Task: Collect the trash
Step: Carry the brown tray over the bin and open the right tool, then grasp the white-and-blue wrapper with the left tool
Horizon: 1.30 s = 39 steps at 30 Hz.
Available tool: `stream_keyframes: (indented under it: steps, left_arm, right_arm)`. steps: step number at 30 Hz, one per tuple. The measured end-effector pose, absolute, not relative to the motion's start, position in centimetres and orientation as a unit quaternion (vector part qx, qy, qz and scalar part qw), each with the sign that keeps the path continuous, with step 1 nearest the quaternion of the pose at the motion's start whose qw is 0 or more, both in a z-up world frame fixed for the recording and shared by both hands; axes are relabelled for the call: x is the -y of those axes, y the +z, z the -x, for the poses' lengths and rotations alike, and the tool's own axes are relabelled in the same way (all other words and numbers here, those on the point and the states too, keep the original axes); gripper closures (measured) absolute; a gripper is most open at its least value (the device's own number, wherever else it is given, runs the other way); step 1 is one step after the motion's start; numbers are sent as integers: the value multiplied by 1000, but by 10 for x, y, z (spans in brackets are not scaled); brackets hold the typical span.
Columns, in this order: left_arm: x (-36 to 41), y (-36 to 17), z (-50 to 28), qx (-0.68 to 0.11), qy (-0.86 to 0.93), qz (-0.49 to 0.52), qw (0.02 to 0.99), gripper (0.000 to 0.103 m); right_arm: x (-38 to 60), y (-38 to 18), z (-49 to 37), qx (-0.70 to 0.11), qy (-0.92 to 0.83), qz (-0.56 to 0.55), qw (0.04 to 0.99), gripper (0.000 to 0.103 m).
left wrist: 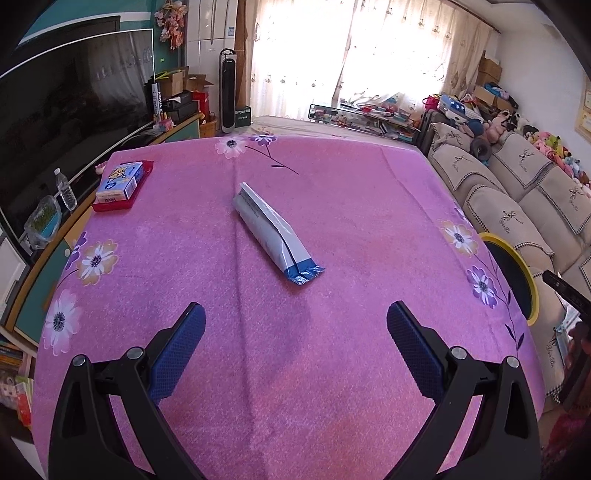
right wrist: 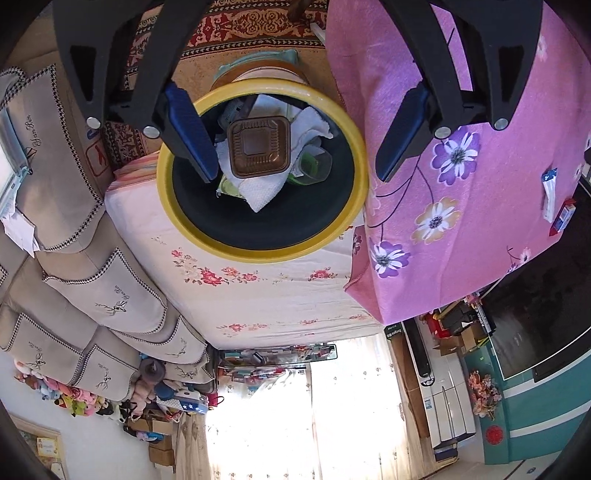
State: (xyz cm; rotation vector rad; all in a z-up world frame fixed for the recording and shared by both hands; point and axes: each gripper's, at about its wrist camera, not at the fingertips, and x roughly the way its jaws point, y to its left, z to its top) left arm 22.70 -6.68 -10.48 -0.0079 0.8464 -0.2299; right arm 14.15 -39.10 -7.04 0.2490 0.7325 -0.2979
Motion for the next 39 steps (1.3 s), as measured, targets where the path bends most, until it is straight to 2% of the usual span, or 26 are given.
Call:
stream_keyframes:
  steps: [12,16,21,28,34,38,39]
  left_arm:
    - [89,-131,-315,-451,-58,18,891,6]
    - [93,-143,-333,-464,-45,16,885,11]
    - [96,-150,-348,-467,-31,15,883,23]
    - [96,-156,-362,-475,-27,7,880,33]
    - [89,-158,-364,-471,-24,0,882,49]
    - [80,-159,-362,-467,-23,0,884,65]
    - [78,-159,-362,-467,-24,0,884,65]
  right_arm:
    - [390,-71,-138,-351,-136,-133,917,21]
    - [393,-72,-137,-352,-137,-136,916,21]
    - [395,-74,-137,-354,-137,-138,915,21]
    - [396,-77,-139,-355,-135,-142,914,21]
    - [394,-77,-138,-355,-133,-142,915,21]
    - [394,-77,-137,-354,-132,-143,915,21]
    - [394,-77,-138,-354,-132,-143,915,21]
